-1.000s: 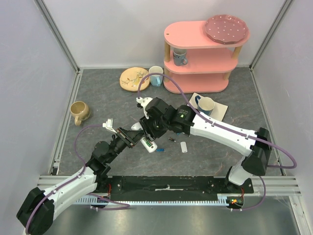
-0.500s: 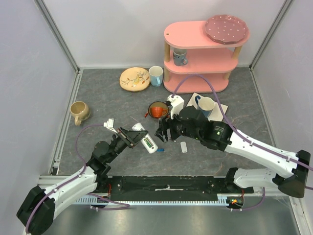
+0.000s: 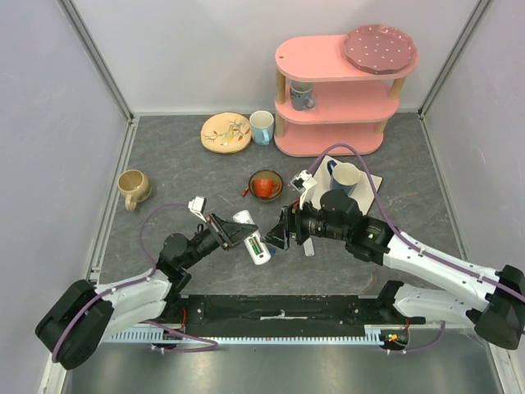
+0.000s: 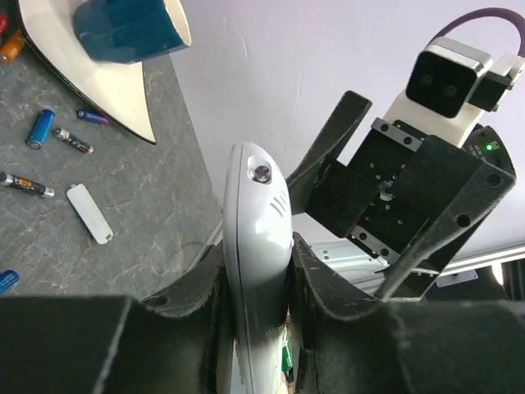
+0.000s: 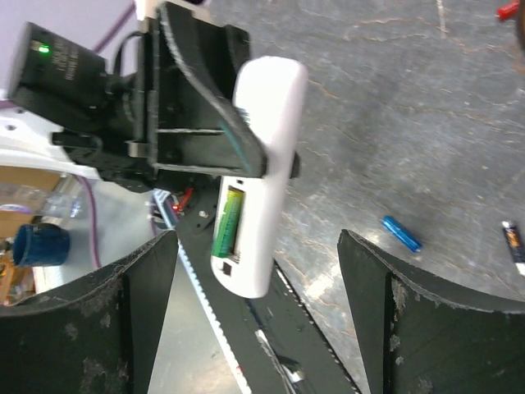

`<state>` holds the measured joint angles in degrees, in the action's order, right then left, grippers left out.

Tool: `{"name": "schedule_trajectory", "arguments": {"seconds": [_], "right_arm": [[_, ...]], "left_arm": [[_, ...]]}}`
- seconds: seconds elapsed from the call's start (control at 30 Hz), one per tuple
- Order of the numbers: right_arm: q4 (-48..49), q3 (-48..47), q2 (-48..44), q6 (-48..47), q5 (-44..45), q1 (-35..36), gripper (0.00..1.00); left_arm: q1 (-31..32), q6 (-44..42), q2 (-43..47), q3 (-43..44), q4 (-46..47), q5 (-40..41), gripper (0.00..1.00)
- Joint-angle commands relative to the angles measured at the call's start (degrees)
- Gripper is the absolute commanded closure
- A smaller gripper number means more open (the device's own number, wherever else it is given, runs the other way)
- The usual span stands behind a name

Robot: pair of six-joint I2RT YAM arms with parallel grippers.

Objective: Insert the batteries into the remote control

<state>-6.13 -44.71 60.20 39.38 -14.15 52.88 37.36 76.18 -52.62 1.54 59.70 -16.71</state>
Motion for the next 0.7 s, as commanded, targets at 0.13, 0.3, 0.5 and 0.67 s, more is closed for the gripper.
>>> {"name": "schedule_trajectory", "arguments": {"seconds": [0.13, 0.3, 0.5, 0.67], "right_arm": [[11.22, 4.54, -2.11, 4.30, -5.62, -0.32, 0.16], [13.07, 5.86, -0.36, 5.01, -7.64, -0.41, 0.19], [17.29, 6.92, 1.14, 6.77, -10.45, -0.32, 0.19], [17.73, 7.09, 3.69, 6.94, -11.86, -0.32, 0.23]], "left_arm": [[0.08, 4.76, -7.58, -0.50, 14.91, -4.65, 0.98], [0.08, 4.85, -8.02, 0.57, 15.09, -5.18, 0.98], [0.08, 4.68, -7.06, 0.75, 13.60, -5.09, 0.98], [0.08, 4.68, -6.97, 0.74, 13.51, -5.18, 0.98]]}}
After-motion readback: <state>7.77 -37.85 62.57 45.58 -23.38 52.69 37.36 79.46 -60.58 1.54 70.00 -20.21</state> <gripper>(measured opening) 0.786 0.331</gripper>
